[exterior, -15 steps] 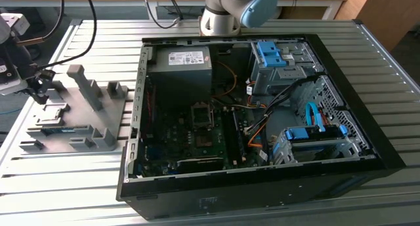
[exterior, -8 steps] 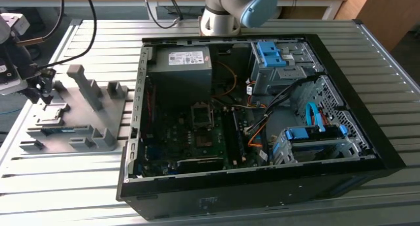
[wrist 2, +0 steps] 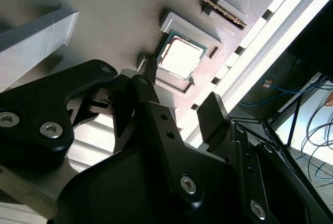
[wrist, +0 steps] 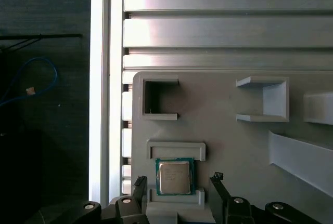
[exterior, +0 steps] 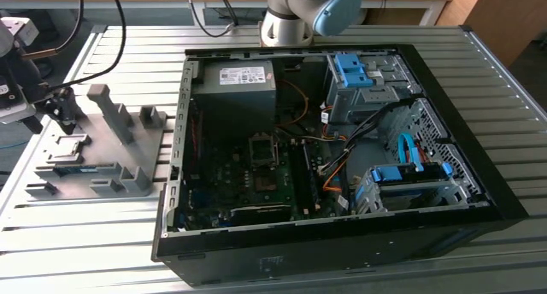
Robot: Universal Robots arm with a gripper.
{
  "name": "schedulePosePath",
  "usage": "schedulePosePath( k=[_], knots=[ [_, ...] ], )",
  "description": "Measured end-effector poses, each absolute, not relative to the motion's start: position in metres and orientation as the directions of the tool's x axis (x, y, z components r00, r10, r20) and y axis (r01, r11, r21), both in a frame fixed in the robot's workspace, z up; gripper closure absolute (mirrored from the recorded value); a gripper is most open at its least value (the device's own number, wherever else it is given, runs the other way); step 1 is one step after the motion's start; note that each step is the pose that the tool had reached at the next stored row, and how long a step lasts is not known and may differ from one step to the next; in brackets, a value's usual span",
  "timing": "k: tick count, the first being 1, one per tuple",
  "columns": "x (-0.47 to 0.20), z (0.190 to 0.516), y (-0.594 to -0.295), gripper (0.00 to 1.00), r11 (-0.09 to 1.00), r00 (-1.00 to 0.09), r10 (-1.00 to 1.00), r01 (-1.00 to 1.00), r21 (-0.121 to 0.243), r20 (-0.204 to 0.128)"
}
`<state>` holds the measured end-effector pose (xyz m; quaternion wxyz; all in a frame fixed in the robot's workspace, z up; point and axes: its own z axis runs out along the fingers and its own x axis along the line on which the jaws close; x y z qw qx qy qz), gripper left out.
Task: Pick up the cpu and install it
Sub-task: 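Pick up the cpu and move it towards the insertion slot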
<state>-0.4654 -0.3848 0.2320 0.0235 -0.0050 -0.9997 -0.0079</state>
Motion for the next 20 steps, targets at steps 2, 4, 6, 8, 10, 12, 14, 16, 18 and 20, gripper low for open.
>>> schedulePosePath(
  k=[2, 4, 6, 8, 10, 12, 14, 16, 18, 20],
  knots=[
    [-0.4654, 0.232, -0.3848, 0.42, 1.0, -0.999, 0.01, 0.01, 0.016, 0.047],
    [-0.4654, 0.2319, -0.3848, 0.42, 1.0, -0.999, 0.01, 0.01, 0.016, 0.047],
    [-0.4654, 0.2319, -0.3848, 0.42, 1.0, -0.999, 0.01, 0.01, 0.016, 0.047],
    [-0.4654, 0.2307, -0.3848, 0.42, 1.0, -0.999, 0.01, 0.01, 0.016, 0.047],
    [-0.4654, 0.2295, -0.3848, 0.42, 1.0, -0.999, 0.01, 0.01, 0.016, 0.047],
    [-0.4654, 0.2281, -0.3848, 0.42, 1.0, -0.999, 0.01, 0.01, 0.016, 0.047],
    [-0.4654, 0.2269, -0.3848, 0.42, 1.0, -0.999, 0.01, 0.01, 0.016, 0.047],
    [-0.4654, 0.226, -0.3848, 0.42, 1.0, -0.999, 0.01, 0.01, 0.016, 0.047],
    [-0.4654, 0.2251, -0.3848, 0.42, 1.0, -0.999, 0.01, 0.01, 0.016, 0.047],
    [-0.4654, 0.2241, -0.3848, 0.42, 1.0, -0.999, 0.01, 0.01, 0.016, 0.047]
  ],
)
